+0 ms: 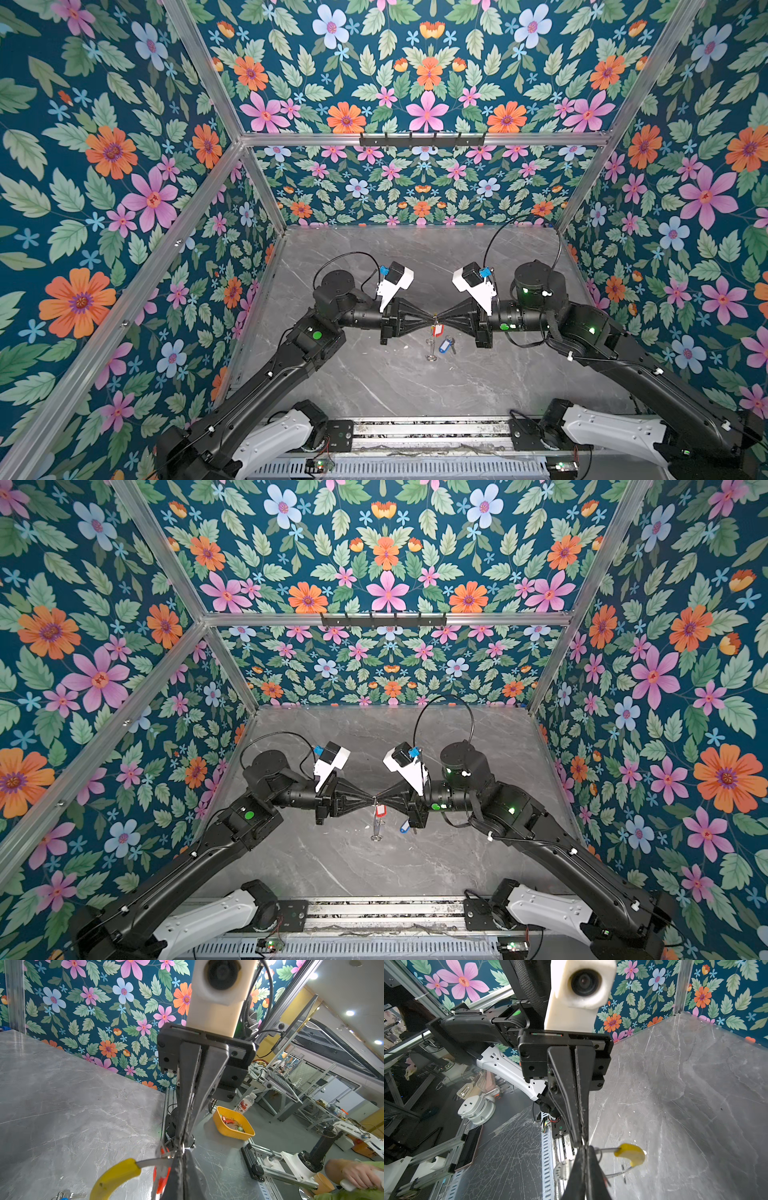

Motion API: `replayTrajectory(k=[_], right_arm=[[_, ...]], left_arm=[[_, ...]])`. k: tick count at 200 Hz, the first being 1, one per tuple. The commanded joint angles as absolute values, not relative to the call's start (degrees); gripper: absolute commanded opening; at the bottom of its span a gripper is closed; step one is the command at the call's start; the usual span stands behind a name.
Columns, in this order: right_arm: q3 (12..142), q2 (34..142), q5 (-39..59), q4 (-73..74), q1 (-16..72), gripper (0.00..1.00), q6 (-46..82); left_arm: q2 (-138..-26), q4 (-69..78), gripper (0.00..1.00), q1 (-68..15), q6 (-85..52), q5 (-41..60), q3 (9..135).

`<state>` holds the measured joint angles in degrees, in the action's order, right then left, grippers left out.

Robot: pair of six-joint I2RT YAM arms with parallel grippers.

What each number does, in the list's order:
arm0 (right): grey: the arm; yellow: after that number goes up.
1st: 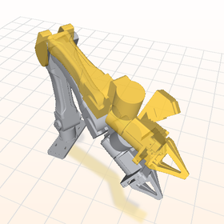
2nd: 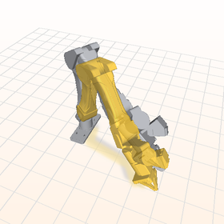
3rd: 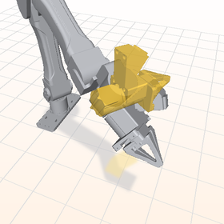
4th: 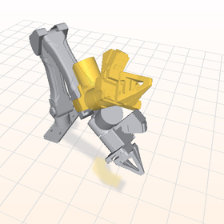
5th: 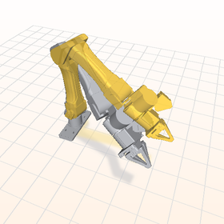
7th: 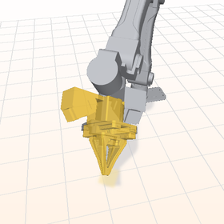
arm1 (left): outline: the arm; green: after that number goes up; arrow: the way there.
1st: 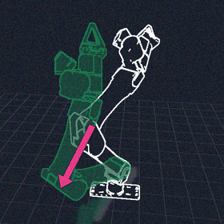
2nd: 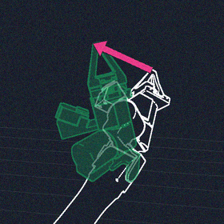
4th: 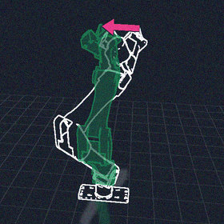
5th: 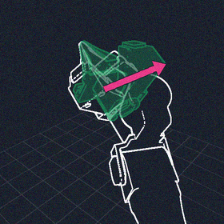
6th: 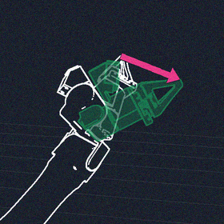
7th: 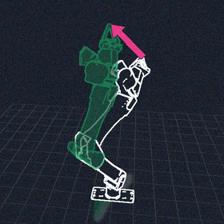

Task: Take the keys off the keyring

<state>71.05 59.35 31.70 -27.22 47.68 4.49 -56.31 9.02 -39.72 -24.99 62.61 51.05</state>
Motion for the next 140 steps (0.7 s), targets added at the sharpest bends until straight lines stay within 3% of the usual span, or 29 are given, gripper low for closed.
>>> replayTrajectory(k=[1, 28, 54, 69, 107, 140], right_arm=[[71.4, 59.5, 31.1, -26.5, 47.9, 0.00, 4.0], [70.6, 59.1, 28.1, -24.8, 49.3, 0.00, 3.7], [68.6, 57.5, 25.0, -21.3, 50.3, 0.25, 4.1], [66.6, 56.0, 23.8, -18.2, 50.4, 0.35, 4.9], [61.1, 52.8, 20.9, -13.7, 50.4, 0.48, 5.9], [57.9, 51.3, 24.9, -12.9, 50.4, 0.55, 5.9]], left_arm=[[-56.0, 11.4, 0.00, -39.7, -24.6, 64.3, 51.2], [-54.0, 14.2, 0.00, -39.7, -24.0, 60.2, 49.1], [-53.1, 17.6, 0.00, -39.7, -24.3, 58.4, 47.5], [-52.5, 19.9, 0.00, -39.7, -24.8, 57.9, 46.5], [-51.5, 25.2, 0.00, -39.7, -25.8, 59.4, 44.3], [-51.6, 24.3, 0.00, -39.7, -25.5, 61.7, 44.7]])
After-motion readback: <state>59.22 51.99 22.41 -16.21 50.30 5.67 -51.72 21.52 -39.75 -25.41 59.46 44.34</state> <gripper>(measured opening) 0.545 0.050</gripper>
